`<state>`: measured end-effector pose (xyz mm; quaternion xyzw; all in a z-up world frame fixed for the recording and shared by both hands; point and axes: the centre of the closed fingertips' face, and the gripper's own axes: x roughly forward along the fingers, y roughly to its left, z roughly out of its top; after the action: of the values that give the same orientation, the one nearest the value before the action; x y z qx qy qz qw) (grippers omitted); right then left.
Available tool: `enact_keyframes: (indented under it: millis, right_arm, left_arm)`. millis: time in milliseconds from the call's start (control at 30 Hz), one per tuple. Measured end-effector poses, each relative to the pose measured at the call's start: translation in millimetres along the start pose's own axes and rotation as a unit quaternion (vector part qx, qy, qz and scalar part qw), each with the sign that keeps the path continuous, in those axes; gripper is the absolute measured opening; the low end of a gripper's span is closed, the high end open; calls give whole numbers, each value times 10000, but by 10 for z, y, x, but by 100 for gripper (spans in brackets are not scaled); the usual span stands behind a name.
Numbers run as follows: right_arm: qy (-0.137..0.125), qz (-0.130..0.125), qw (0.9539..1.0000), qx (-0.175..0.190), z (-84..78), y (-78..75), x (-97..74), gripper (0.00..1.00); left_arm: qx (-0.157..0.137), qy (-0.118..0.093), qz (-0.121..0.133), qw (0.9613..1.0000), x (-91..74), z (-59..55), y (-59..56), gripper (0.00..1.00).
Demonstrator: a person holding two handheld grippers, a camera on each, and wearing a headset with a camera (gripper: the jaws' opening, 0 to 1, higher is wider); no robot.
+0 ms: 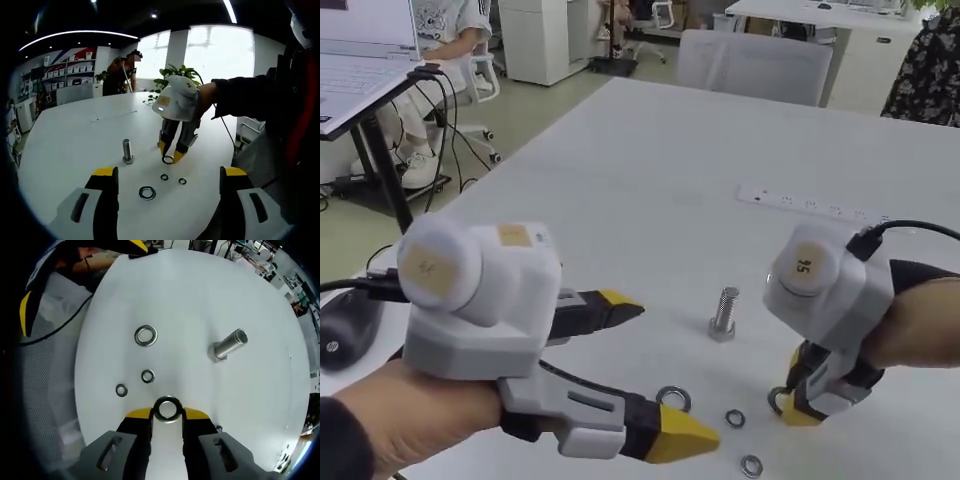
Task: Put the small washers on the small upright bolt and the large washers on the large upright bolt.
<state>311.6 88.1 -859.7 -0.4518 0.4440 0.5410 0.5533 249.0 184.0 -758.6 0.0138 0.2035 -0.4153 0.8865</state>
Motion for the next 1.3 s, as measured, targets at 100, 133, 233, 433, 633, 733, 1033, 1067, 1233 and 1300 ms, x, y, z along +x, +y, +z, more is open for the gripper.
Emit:
enact_keyframes:
  millis: [100, 133, 233, 433, 633, 733, 1033, 1067, 1233, 1300]
  right_arm:
    - [-38, -17, 10000, -14, 28, -2, -57, 23]
    - [-48, -38, 10000, -29, 42, -5, -86, 23]
    - [-64, -87, 9999, -73, 68, -18, -143, 23]
    - [-169, -166, 9996, -144, 163, -44, -291, 23]
    - [-238, -240, 9992, -199, 243, -82, -398, 23]
    - [-236, -284, 9990, -264, 275, -106, -443, 23]
    - [-308, -429, 9977, -417, 425, -224, -609, 23]
    - [-313, -453, 9975, -451, 444, -235, -626, 23]
    - [-355, -543, 9962, -579, 570, -314, -720, 23]
    - [-357, -582, 9957, -626, 607, -342, -745, 23]
  left_arm:
    - [5, -12, 35, 10000, -5, 5, 13, 83]
    - [7, -22, 58, 10000, -9, 10, 21, 83]
    - [18, -56, 127, 9999, -25, 27, 52, 83]
    - [34, -108, 250, 9996, -52, 44, 101, 83]
    - [33, -150, 403, 9991, -75, 63, 173, 83]
    - [44, -146, 434, 9989, -77, 62, 184, 83]
    - [72, -198, 498, 9985, -96, 95, 203, 82]
    - [74, -205, 510, 9985, -98, 99, 207, 82]
    - [77, -225, 548, 9982, -116, 113, 231, 82]
    - [79, -219, 553, 9982, -121, 113, 237, 82]
